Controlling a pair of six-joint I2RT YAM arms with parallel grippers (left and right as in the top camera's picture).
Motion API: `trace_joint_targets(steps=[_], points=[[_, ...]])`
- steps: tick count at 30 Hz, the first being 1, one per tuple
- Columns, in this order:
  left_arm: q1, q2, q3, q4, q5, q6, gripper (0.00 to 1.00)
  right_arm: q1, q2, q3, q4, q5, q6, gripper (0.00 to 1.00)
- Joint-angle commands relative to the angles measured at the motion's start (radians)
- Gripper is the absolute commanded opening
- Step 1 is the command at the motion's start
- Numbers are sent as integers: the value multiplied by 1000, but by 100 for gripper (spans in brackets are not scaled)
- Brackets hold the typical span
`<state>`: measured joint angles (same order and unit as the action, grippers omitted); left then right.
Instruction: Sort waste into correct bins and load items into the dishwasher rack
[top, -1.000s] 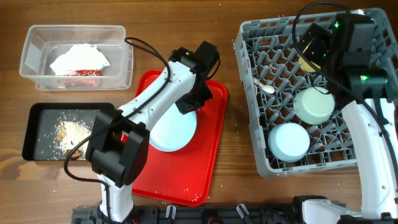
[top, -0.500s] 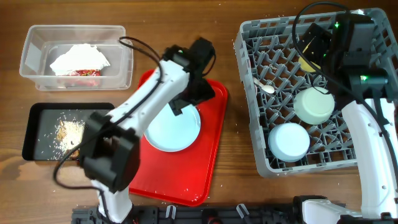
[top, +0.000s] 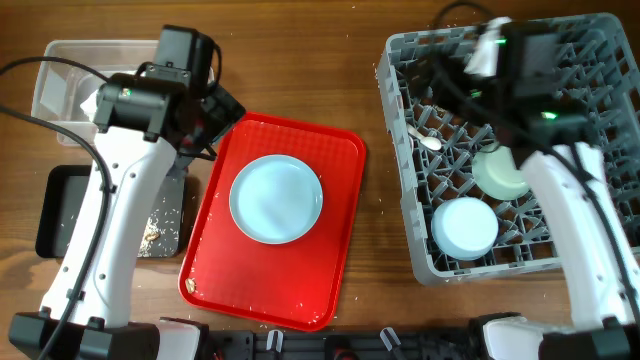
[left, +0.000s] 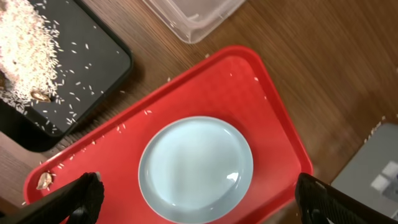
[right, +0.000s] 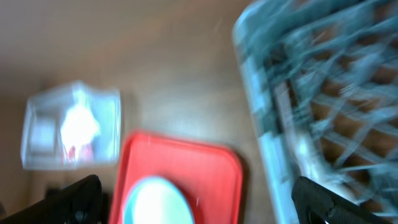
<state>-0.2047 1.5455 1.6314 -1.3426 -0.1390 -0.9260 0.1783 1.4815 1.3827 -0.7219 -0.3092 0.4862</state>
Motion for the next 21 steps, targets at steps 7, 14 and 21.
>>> trace_joint_targets(steps=[7,14,21], points=[[18,5,7,2,-31,5,100,206,209,-2,-99,15,-207,98],[18,5,7,2,-31,5,100,303,230,-2,-151,119,-241,99],[18,5,7,2,-31,5,100,316,230,-5,-85,160,-61,99]])
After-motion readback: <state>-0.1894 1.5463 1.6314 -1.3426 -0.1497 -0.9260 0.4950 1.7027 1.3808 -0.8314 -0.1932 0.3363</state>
